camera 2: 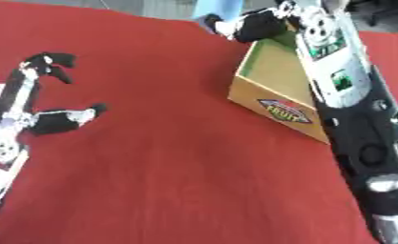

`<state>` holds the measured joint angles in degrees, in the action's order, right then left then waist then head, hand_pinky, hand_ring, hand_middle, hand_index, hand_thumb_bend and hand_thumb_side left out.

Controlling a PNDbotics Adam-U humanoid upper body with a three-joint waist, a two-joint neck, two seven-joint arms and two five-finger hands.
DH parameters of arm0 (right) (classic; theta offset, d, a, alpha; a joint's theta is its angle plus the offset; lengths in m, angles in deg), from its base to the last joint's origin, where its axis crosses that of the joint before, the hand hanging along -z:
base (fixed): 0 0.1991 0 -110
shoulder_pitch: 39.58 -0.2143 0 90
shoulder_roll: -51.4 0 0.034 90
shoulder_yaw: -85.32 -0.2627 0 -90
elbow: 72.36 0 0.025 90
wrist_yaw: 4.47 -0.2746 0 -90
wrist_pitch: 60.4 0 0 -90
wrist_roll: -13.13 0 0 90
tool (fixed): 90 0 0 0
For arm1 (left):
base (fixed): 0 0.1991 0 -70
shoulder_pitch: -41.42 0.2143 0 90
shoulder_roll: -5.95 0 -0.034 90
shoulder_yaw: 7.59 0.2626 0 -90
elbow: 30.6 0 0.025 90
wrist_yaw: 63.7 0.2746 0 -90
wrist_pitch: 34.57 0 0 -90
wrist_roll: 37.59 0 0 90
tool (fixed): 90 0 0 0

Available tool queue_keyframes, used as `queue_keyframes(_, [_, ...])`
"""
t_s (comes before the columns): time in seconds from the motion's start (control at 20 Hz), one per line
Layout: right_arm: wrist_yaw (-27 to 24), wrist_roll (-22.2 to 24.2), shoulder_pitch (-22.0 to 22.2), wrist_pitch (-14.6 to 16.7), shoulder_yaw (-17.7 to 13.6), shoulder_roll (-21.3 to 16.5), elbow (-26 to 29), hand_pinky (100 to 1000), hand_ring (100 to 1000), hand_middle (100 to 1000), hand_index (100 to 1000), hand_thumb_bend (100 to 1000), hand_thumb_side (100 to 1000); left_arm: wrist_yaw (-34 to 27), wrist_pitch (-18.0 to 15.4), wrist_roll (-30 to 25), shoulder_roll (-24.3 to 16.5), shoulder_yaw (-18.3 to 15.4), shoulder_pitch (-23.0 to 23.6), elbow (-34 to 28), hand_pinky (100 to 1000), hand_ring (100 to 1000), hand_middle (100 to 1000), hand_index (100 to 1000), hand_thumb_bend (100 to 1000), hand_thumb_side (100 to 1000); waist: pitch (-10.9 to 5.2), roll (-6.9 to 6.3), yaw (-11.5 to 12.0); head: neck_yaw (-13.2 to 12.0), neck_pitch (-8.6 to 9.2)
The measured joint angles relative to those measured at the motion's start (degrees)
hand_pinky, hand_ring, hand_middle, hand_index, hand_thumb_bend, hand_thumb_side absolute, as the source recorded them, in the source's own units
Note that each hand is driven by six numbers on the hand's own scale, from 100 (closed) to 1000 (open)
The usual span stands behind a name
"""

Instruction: Pick up the objects with one hand, pass them to the other hand, and then place them into the box on the other side of the table.

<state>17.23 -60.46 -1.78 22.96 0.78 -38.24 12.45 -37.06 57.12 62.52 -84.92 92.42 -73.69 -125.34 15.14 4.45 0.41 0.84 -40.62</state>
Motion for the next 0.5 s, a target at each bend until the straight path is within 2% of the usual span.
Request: queue_keyframes(0.5, [0.38, -2.16, 2.49, -0.53, -4.01, -5.53, -5.92, 724, 699, 394, 595, 295, 100, -1.93, 0.67, 1.97, -1.09, -1.58, 1.3, -2.01, 816, 536, 645, 766, 685, 194, 0.0, -0.91, 0.01, 4.44, -0.04])
